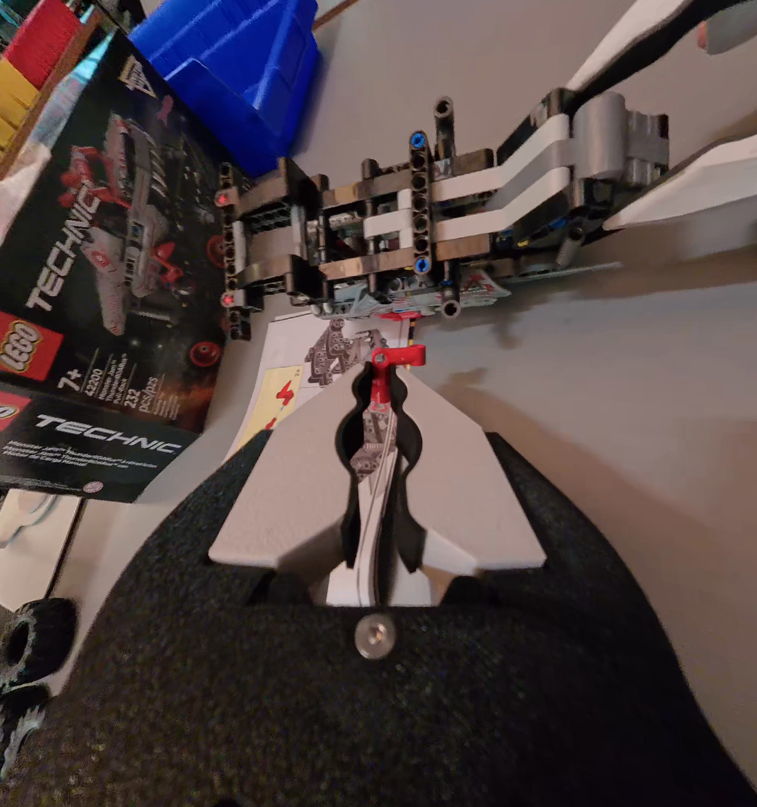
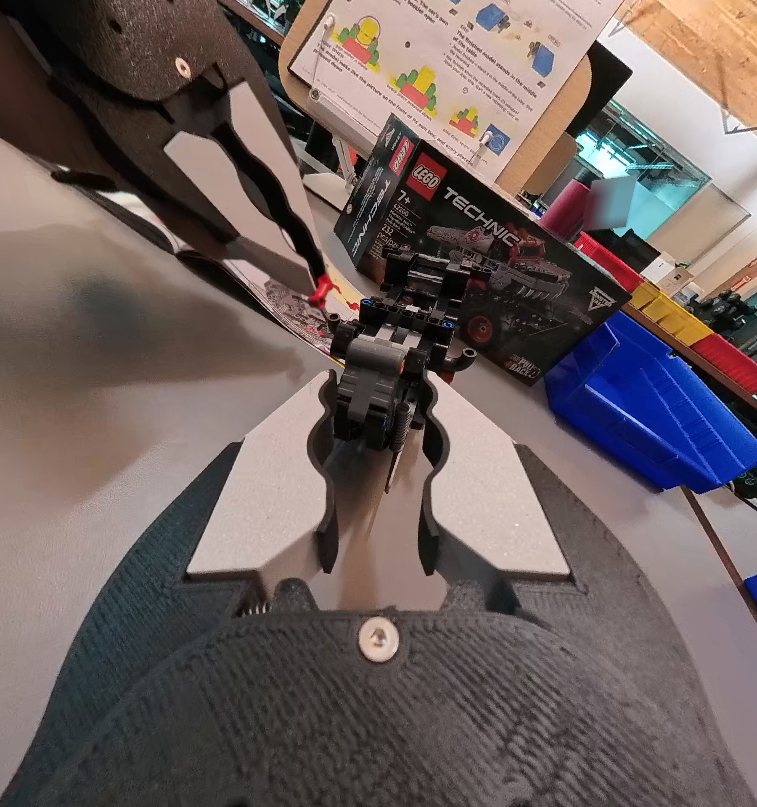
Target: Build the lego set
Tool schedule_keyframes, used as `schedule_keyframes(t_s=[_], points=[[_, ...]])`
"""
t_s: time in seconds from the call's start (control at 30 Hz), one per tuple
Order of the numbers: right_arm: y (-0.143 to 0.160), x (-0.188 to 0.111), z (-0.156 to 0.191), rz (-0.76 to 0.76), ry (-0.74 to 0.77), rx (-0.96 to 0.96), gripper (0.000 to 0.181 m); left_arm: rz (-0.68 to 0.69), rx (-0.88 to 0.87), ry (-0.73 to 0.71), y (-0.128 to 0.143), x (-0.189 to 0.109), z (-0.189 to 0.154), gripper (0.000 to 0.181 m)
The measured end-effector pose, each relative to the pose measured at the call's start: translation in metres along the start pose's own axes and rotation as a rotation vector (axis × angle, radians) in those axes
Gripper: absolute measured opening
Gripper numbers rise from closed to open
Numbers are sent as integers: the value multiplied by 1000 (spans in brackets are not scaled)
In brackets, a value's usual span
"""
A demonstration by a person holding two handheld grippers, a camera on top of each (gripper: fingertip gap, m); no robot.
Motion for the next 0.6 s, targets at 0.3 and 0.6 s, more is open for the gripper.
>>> schedule_keyframes(t_s=[0.3, 0.6], points=[[0, 0, 2, -2, -3, -13, 36, -139, -27, -12, -21, -11, 9, 4], [0, 1, 1, -7, -3, -17, 36, -215, 12, 37, -38, -15, 6, 5]])
Point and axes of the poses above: each gripper's, where its closed fingertips meet, x out along the fingers, y out of its underside, z = x × y across the jaws, the point moved 1 cm from there along -x, back along the fingers, and after that the axes turned 1 degree about x, right-handed, at the moved point
